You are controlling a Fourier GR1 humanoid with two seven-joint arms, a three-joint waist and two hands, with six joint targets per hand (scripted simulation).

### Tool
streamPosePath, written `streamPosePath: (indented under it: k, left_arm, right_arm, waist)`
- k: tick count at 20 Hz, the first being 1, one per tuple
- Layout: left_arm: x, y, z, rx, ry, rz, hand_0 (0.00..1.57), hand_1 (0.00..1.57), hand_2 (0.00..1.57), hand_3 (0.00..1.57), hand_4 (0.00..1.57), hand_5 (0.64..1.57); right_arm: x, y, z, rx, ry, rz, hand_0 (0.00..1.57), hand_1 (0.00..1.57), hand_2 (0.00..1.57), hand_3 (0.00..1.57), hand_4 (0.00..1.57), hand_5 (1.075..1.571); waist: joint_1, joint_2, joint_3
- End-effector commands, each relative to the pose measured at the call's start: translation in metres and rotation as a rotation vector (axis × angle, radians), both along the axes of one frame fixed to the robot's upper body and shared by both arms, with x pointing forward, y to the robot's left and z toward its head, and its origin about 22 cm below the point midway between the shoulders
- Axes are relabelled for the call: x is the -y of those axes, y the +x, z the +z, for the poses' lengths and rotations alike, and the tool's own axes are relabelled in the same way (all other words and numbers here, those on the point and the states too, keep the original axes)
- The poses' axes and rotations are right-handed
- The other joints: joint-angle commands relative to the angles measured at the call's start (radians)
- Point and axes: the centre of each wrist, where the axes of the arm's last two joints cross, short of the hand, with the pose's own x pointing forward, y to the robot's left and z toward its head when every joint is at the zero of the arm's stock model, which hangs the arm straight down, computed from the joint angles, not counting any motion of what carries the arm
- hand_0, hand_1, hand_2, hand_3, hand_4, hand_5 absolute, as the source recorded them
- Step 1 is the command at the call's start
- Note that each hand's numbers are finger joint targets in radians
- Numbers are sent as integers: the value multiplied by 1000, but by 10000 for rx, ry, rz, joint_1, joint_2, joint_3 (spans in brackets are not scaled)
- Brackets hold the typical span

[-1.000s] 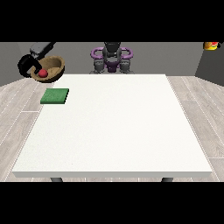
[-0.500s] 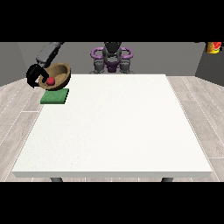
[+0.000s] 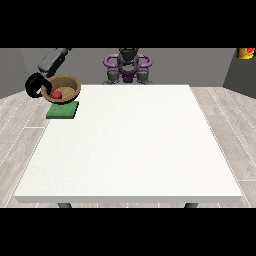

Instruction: Pick the cup and pour the ball into the bowl, then pick the bowl and place it on the pad

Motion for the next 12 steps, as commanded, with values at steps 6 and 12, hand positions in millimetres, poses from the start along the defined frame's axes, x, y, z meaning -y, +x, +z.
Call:
streamPosePath:
  k: [6, 12]
  left_arm:
    - [-17, -11, 3, 642, -9, 92, 0, 0, 0, 0, 1192, 1562]
    - [-17, -8, 15, 936, 98, 64, 0, 0, 0, 0, 1191, 1565]
  right_arm:
    - [21, -3, 22, 1113, -142, -906, 1465, 1465, 1389, 796, 0, 1539]
    - [-1, 17, 22, 1877, 183, -837, 1434, 1434, 1376, 670, 0, 1534]
  waist:
    - [10, 588, 0]
    - [180, 1125, 8]
